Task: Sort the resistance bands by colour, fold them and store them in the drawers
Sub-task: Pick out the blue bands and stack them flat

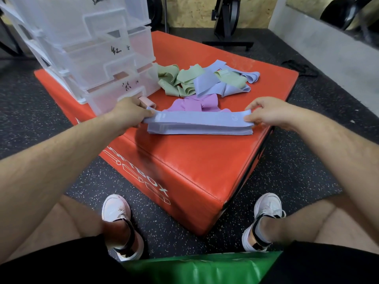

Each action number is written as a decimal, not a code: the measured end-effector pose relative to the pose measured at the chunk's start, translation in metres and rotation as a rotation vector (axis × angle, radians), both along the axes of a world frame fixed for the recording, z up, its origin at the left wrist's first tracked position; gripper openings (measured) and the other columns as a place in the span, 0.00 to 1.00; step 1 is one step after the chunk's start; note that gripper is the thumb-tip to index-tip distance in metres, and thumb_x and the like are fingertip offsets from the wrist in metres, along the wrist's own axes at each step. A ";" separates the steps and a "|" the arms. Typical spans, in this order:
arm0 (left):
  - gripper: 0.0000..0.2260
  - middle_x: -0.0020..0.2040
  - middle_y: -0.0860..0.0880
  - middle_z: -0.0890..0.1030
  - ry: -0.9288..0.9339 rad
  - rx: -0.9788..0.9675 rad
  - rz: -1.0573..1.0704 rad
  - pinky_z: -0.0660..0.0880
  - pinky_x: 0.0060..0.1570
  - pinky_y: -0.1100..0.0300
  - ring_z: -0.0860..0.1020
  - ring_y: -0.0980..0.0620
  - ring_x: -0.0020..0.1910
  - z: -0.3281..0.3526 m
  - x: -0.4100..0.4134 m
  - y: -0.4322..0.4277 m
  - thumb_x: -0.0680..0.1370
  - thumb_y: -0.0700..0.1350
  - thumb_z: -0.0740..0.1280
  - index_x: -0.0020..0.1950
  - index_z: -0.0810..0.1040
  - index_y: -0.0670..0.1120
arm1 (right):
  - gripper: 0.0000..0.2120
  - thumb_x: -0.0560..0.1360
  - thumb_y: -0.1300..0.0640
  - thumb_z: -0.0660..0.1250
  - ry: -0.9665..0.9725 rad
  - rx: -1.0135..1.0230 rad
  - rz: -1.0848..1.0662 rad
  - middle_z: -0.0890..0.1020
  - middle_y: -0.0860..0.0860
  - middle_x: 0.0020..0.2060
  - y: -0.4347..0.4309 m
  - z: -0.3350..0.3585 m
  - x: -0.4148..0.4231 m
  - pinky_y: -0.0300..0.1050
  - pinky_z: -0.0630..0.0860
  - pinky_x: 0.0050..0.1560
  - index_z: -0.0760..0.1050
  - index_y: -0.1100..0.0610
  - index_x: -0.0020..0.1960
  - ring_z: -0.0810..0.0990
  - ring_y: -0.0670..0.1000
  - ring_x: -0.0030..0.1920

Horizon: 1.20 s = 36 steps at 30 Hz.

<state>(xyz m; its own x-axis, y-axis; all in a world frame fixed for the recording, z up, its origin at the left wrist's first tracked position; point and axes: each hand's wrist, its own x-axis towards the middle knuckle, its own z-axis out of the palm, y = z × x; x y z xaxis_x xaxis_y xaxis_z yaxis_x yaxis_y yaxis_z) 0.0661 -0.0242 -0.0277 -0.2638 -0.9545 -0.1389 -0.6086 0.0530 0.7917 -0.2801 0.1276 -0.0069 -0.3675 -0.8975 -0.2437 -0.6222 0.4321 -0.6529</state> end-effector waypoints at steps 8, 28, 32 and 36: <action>0.11 0.47 0.46 0.78 -0.232 -0.180 -0.052 0.71 0.40 0.58 0.76 0.47 0.42 -0.020 -0.004 0.002 0.74 0.49 0.75 0.48 0.77 0.45 | 0.12 0.72 0.59 0.73 0.277 0.001 0.080 0.83 0.54 0.43 -0.005 -0.023 0.006 0.47 0.75 0.44 0.77 0.53 0.54 0.79 0.52 0.40; 0.14 0.60 0.56 0.78 -0.346 -0.564 -0.624 0.70 0.62 0.43 0.74 0.53 0.61 -0.038 -0.001 0.008 0.75 0.56 0.72 0.61 0.79 0.60 | 0.25 0.74 0.50 0.74 0.485 -0.028 0.503 0.75 0.47 0.64 0.006 -0.034 -0.005 0.48 0.68 0.67 0.73 0.45 0.70 0.74 0.51 0.65; 0.16 0.63 0.56 0.75 -0.445 -0.568 -0.626 0.65 0.64 0.47 0.71 0.53 0.65 -0.032 -0.006 0.010 0.75 0.57 0.71 0.62 0.77 0.60 | 0.26 0.75 0.44 0.70 0.565 0.023 0.522 0.72 0.46 0.68 0.008 -0.028 -0.002 0.51 0.65 0.70 0.70 0.41 0.71 0.68 0.52 0.69; 0.21 0.63 0.55 0.75 -0.430 -0.639 -0.620 0.68 0.60 0.49 0.73 0.50 0.63 -0.019 -0.022 0.010 0.73 0.66 0.65 0.62 0.78 0.58 | 0.25 0.77 0.41 0.64 0.606 -0.056 0.518 0.70 0.44 0.70 -0.002 -0.015 0.015 0.54 0.65 0.72 0.67 0.41 0.73 0.65 0.52 0.71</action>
<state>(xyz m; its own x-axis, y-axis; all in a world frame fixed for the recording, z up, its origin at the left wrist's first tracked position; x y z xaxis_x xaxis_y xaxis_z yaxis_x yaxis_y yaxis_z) 0.0436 -0.0145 -0.0471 -0.7904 -0.5932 0.1530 -0.5576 0.8001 0.2214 -0.2651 0.1261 -0.0224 0.0458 -0.9954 -0.0842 -0.9883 -0.0329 -0.1486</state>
